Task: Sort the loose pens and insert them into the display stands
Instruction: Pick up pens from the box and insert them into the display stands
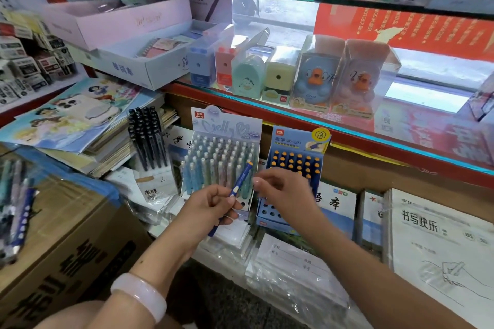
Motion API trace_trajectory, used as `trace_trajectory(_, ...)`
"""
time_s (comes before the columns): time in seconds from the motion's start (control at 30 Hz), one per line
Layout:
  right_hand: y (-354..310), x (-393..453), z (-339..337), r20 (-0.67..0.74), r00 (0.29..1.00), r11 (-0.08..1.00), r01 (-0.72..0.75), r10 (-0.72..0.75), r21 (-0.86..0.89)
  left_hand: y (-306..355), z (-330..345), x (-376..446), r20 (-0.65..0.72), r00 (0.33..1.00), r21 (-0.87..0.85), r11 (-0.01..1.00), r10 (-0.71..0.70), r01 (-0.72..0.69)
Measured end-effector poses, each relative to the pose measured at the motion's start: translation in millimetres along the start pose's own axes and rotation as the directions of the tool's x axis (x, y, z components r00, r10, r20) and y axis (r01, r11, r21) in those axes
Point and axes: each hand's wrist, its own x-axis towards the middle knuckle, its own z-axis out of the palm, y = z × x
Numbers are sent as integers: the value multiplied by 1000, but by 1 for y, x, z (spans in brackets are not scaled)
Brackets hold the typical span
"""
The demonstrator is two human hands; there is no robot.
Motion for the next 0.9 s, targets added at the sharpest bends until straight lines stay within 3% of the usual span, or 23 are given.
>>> trace_trajectory(0.2,-14,5,19,41,998,983,-47,41,180,2,3,0,1,1000,-2,1000,15,-15)
trace_trajectory(0.33,-11,6,-8,-36,996,948,-67,82,310,-3,-3,4,-76,993,295,954,86,-60)
trace_trajectory(0.43,6,11,-47,-207,975,985,-42,77,169,-4,-9,5,-51,979,521,841,197,-142)
trace_trajectory(0.57,40,8,-86,-377,926,978,-77,-1,-192,-4,-18,10,-48,955,715,678,291,-171)
trace_trajectory(0.67,65,5,-88,-351,936,933,-117,-10,-341,-5,-21,13,-74,947,742,653,311,-156)
trace_trajectory(0.9,87,9,-71,-297,955,906,-129,4,-403,-9,-20,12,-66,944,804,578,322,-141)
